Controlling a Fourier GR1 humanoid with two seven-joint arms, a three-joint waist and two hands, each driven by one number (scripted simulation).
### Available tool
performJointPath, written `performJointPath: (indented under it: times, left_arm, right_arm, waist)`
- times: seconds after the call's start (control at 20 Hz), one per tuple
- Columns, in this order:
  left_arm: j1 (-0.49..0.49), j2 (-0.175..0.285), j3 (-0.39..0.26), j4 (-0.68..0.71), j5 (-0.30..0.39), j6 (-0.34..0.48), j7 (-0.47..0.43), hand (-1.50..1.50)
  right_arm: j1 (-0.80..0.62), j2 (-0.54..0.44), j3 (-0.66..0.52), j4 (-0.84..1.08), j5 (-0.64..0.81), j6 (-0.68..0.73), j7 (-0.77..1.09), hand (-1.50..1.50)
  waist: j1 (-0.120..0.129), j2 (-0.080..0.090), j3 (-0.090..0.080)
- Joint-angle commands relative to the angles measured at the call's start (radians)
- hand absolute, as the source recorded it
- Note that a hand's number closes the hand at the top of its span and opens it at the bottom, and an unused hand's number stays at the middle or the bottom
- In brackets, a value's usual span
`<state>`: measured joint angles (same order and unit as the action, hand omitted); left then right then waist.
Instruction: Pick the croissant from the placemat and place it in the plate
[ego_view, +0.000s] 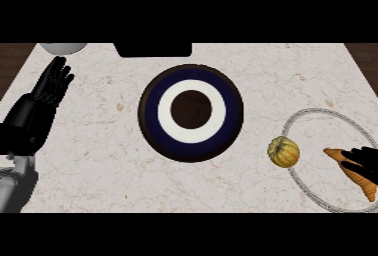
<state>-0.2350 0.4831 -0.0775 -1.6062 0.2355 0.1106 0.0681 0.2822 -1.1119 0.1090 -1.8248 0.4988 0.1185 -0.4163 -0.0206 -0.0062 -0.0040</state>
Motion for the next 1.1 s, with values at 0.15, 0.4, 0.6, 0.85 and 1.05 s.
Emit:
performJointPath:
  times: [0.15, 0.4, 0.6, 0.85, 1.05]
  left_arm:
    - [0.013, -0.023, -0.002, 0.006, -0.025, -0.029, -0.032, 0.0]
    - [-0.006, -0.06, 0.011, -0.022, -0.041, -0.015, 0.036, 0.0]
    - [-0.004, -0.087, 0.011, 0.023, -0.076, -0.034, -0.033, 0.0]
    - [0.025, -0.079, 0.042, -0.083, -0.075, -0.045, 0.055, 0.0]
    - [-0.038, -0.117, 0.071, 0.088, -0.092, -0.067, -0.029, 0.0]
  right_arm:
    - [-0.003, -0.013, 0.046, -0.094, 0.146, 0.144, 0.255, -1.5]
    - [-0.118, 0.106, 0.097, -0.017, 0.27, 0.173, 0.292, -1.5]
    - [-0.162, 0.181, 0.128, 0.081, 0.394, 0.129, 0.308, -1.5]
    - [-0.165, 0.204, 0.081, 0.163, 0.453, 0.138, 0.279, -1.5]
    - [-0.175, 0.227, 0.061, 0.229, 0.475, 0.133, 0.231, -1.5]
  waist:
    - [0.016, 0.005, 0.003]
    - [0.025, 0.005, 0.004]
    - [0.024, 0.007, 0.004]
    - [0.022, 0.005, 0.004]
    - [0.014, 0.007, 0.004]
